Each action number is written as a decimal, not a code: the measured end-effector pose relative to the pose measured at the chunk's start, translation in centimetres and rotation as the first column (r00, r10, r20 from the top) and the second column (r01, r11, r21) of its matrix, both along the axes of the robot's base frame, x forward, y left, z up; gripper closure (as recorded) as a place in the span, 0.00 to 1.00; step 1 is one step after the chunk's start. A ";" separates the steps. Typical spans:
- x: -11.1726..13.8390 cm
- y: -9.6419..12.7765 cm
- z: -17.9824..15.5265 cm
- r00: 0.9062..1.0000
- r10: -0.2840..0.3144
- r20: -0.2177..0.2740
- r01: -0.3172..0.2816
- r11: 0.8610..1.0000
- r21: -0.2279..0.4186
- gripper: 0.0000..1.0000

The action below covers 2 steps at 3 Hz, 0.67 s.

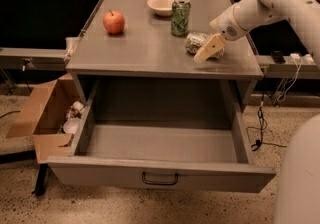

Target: Pick 7up can from top drawer and place on counter

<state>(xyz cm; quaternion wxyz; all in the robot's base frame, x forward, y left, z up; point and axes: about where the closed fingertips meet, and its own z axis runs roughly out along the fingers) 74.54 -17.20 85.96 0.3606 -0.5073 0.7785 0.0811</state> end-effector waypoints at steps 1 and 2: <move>0.7 0.0 3.0 0.998 0.005 0.062 -0.010 0.997 0.079 0.00; 0.8 -0.5 8.4 0.983 0.008 0.185 -0.039 0.985 0.166 0.00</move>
Offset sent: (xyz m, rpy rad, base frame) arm 0.0036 -0.0199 0.1604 0.2805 -0.3516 0.0399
